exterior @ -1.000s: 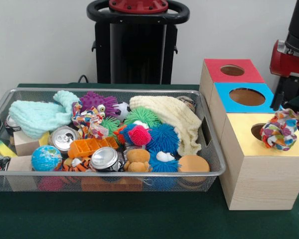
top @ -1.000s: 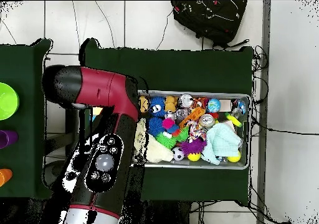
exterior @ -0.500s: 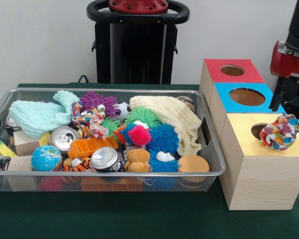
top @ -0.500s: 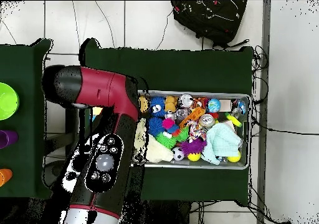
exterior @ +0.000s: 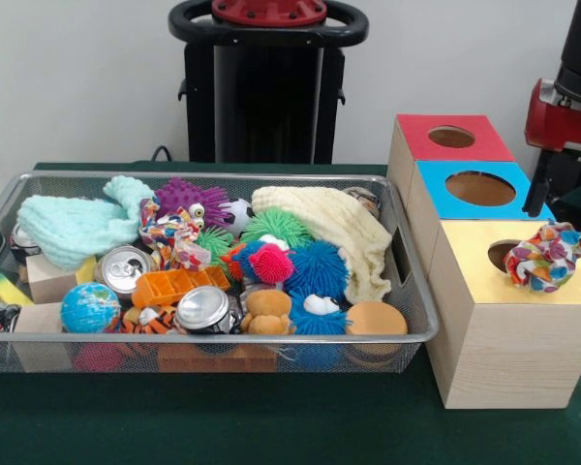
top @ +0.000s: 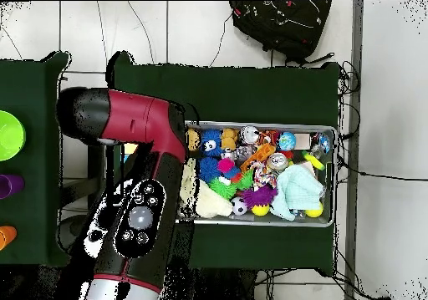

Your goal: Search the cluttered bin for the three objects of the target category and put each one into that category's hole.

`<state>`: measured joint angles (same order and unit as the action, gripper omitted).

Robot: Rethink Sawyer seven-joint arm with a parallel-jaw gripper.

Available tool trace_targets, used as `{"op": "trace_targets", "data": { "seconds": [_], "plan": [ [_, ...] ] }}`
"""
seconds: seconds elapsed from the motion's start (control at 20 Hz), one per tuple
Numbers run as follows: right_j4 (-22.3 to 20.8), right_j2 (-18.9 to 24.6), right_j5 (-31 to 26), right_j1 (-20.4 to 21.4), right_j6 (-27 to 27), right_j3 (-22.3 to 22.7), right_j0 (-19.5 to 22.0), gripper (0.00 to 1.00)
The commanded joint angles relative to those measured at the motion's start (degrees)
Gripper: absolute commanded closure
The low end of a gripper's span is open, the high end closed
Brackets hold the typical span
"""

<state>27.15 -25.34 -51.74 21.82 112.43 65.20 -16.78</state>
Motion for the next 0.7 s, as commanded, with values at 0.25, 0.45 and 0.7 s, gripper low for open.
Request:
{"op": "trace_targets", "data": {
  "seconds": [0.25,0.45,0.7],
  "plan": [
    [-0.7,5.42,1.61,-0.57,9.75,2.73,1.13,0.0],
    [-0.64,5.43,1.45,-0.35,9.72,2.76,1.16,0.0],
    [-0.59,5.38,1.3,-0.31,9.77,2.61,1.26,0.0]
  ]
}}
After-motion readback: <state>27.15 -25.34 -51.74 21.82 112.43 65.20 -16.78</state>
